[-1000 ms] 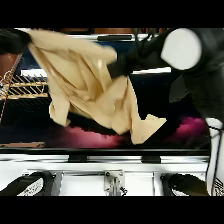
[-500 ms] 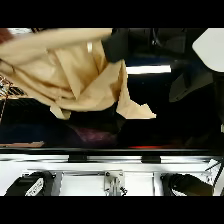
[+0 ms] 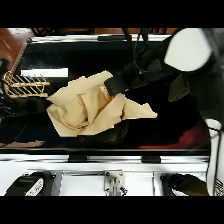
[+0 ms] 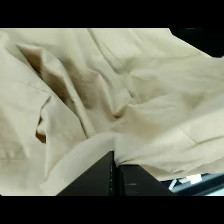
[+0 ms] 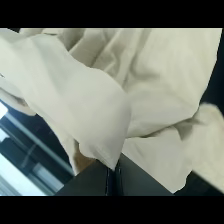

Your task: Fold the shirts.

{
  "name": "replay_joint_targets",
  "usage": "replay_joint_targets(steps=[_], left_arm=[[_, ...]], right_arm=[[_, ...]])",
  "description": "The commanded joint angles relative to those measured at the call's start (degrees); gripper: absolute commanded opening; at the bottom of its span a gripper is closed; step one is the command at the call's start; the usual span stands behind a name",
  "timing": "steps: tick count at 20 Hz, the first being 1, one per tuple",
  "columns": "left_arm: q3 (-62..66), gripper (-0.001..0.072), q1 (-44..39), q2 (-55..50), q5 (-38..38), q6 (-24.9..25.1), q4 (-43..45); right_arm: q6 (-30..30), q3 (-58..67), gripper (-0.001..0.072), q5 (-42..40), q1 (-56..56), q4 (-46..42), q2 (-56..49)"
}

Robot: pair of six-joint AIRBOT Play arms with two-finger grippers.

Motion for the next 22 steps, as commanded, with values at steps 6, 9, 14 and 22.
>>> replay_joint_targets(steps=[6, 9, 14, 22], left_arm=[[-9.2, 0.0046, -6.2, 0.0, 9.4, 1.7, 0.4], [-9.7, 0.0045, -6.3, -1.3, 11.7, 0.3, 1.6], [-9.8, 0.0046, -6.7, -2.8, 13.5, 2.7, -0.3], [-9.7, 0.0046, -6.6, -2.8, 19.1, 5.6, -0.3]], right_arm=[[4.7, -14.6, 0.0508, 10.0, 0.1, -7.8, -6.4], [6.2, -18.6, 0.0508, 8.5, -3.0, -15.5, -6.4], [17.4, -18.5, 0.0560, 7.7, -3.2, -9.9, 0.3], [42.8, -26.3, 0.0566, 8.7, 20.1, -20.6, 2.2]])
